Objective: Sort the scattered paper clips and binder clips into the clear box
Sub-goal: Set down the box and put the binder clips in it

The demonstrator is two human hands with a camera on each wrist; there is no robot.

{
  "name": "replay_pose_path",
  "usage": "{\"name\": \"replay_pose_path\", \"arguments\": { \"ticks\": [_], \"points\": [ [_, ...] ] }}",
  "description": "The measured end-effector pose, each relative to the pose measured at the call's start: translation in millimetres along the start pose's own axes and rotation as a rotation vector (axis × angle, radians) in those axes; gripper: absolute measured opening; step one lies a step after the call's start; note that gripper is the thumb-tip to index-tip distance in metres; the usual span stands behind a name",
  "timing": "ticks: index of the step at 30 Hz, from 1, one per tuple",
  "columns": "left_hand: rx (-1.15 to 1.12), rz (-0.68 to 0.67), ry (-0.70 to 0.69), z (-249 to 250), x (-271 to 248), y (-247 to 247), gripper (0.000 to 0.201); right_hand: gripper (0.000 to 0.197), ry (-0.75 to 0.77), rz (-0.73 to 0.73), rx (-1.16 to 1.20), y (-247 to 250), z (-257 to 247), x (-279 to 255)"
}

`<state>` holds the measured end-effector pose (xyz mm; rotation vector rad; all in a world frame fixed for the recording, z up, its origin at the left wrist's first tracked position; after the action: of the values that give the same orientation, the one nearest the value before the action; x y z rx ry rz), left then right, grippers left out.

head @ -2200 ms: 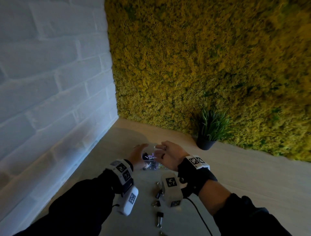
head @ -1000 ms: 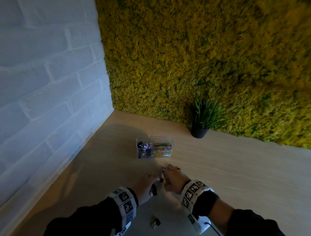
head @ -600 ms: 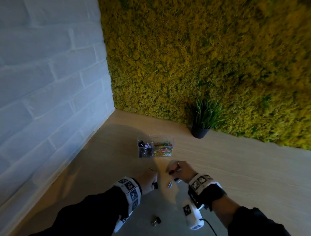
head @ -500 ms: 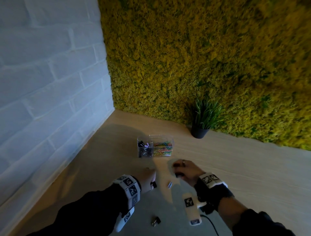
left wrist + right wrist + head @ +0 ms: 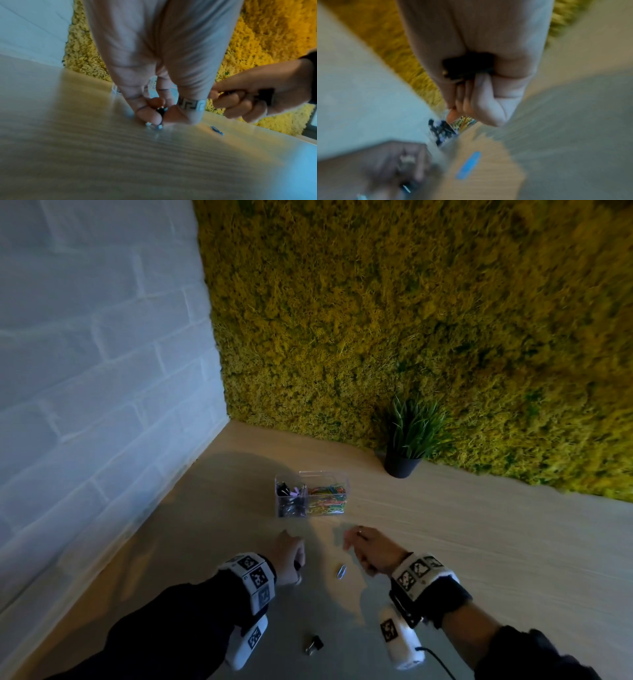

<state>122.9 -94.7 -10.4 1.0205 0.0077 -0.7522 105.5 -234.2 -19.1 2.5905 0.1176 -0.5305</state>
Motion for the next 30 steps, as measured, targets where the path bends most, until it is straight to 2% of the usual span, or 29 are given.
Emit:
{"name": "replay_pose_path", "arguments": {
  "ticks": [2,3,6,10,14,16,19,21,24,27,29,30],
  "points": [
    [-0.100,0.023,0.010,-11.4,3.7,0.0,0.028,0.025,0.172,-0.084,-0.489,-10.1,-9.2,-3.5],
    [-0.149,0.024,0.010,-15.8,4.4,-0.2,0.034,0.014,0.212,-0.118,-0.624,-12.5,-10.7,-6.5],
    [-0.218,0.024,0.029,-26.7,2.1,1.4,0.031,0.030,0.271,-0.159,-0.690,-14.0,-14.5,-12.9],
    [-0.159,0.057,0.048,-38.1,-1.2,6.6,0.040,0.025,0.235,-0.127,-0.794,-13.4,-15.4,-5.3],
    [-0.117,0.089,0.006,-32.7,-1.5,11.0,0.033,0.027,0.192,-0.226,-0.967,-21.5,-15.5,3.0],
    [-0.076,0.093,-0.027,-26.5,-1.0,12.7,0.028,0.013,0.254,-0.107,-0.886,-8.5,-40.9,9.4],
    [-0.025,0.126,-0.051,-19.6,-2.9,17.9,0.026,0.021,0.318,0.234,-0.604,38.3,-88.2,24.1],
    [0.005,0.135,-0.050,-17.9,-3.7,18.0,0.028,0.011,0.335,0.349,-0.544,59.5,-109.4,30.2],
    [-0.015,0.149,-0.050,-17.3,-3.2,18.0,0.030,0.016,0.281,0.388,-0.622,69.5,-112.2,38.8],
    [-0.139,0.150,-0.021,-28.1,0.1,20.4,0.028,0.021,0.268,0.414,-0.520,69.3,-109.2,26.7],
    [-0.268,0.166,0.020,-42.8,4.3,23.0,0.026,0.035,0.254,0.315,-0.437,55.7,-103.7,16.3],
    [-0.339,0.174,0.041,-50.0,6.3,24.4,0.025,0.039,0.254,0.199,-0.457,39.9,-100.8,10.3]
  ]
}}
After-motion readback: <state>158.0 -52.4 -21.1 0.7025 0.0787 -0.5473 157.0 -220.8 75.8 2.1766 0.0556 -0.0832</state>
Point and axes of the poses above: each hand's wrist, its own x-axis towards the middle knuckle, its own y-axis out of the back of the hand, z = x × y, the point moved 9 cm from there along x, towards the middle knuckle, and after that the axes turned 8 degrees about -x, right-handed, at the moved point
